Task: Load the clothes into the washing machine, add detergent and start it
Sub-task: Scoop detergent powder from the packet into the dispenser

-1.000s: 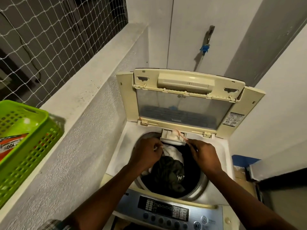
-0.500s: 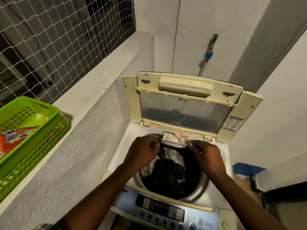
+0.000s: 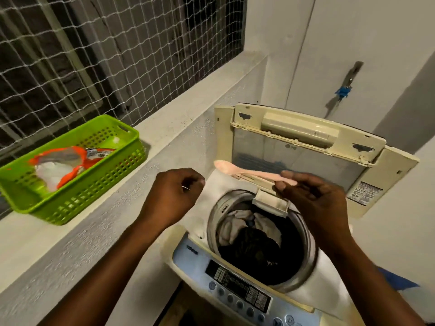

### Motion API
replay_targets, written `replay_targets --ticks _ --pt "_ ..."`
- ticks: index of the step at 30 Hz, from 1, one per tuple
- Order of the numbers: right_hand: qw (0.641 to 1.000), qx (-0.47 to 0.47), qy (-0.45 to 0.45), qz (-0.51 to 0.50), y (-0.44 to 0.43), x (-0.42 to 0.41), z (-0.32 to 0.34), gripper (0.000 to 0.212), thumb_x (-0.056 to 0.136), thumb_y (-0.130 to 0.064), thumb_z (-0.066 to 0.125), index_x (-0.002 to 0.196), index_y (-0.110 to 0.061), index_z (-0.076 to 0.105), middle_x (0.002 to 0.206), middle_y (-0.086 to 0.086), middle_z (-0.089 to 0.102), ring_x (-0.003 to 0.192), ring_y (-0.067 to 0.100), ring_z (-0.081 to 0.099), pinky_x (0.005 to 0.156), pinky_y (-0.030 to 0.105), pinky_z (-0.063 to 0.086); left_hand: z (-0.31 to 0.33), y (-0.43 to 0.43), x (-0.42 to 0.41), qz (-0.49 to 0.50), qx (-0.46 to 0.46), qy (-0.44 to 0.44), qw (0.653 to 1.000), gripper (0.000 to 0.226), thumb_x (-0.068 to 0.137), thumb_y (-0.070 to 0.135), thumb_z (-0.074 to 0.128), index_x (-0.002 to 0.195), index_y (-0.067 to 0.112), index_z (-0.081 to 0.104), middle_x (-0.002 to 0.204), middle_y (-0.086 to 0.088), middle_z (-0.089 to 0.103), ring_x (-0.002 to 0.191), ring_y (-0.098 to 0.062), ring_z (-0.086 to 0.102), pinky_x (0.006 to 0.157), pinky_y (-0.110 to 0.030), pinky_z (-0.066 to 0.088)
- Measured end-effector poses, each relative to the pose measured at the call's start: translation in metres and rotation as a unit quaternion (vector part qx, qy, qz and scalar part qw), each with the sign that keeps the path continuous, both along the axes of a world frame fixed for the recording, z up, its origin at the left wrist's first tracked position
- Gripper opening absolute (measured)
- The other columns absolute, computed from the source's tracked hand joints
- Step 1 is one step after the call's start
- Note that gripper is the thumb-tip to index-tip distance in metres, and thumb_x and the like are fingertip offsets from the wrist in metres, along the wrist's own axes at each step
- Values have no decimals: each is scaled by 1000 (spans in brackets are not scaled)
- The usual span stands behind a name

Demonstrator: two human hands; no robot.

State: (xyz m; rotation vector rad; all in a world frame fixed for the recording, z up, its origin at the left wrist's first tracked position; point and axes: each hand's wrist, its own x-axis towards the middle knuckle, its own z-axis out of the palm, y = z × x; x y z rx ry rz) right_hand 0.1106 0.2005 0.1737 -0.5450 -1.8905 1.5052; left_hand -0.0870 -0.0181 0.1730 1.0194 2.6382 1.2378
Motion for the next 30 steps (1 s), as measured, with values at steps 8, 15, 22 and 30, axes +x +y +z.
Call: replay_targets --ticks 8,15,22,30 --pt "992 24 100 77 -66 -47 60 24 85 -7 80 107 -13 79 88 0 82 78 19 80 75 24 63 43 -79 -6 57 31 21 998 8 92 22 73 88 26 79 82 16 77 81 4 71 74 -16 57" --pt "983 22 136 119 -134 -91 88 22 84 -11 81 105 -13 80 87 4 81 77 23 79 75 28 63 72 -156 -20 87 47 67 993 9 91 27 74 83 27 78 72 14 74 65 -1 67 61 -14 48" --pt "973 102 138 155 -199 -141 96 17 85 -19 84 101 -20 82 83 -1 81 72 24 78 72 44 64 85 -235 -71 172 62 110 977 8 84 33 74 77 29 76 69 9 73 58 -8 66 59 -34 56" --pt "885 438 61 145 -243 -198 94 16 95 -31 73 107 -25 81 86 -4 80 74 15 74 68 39 58 79 -249 -117 152 -17 156 976 35 75 39 69 106 24 77 98 5 75 65 -13 68 74 -36 57"
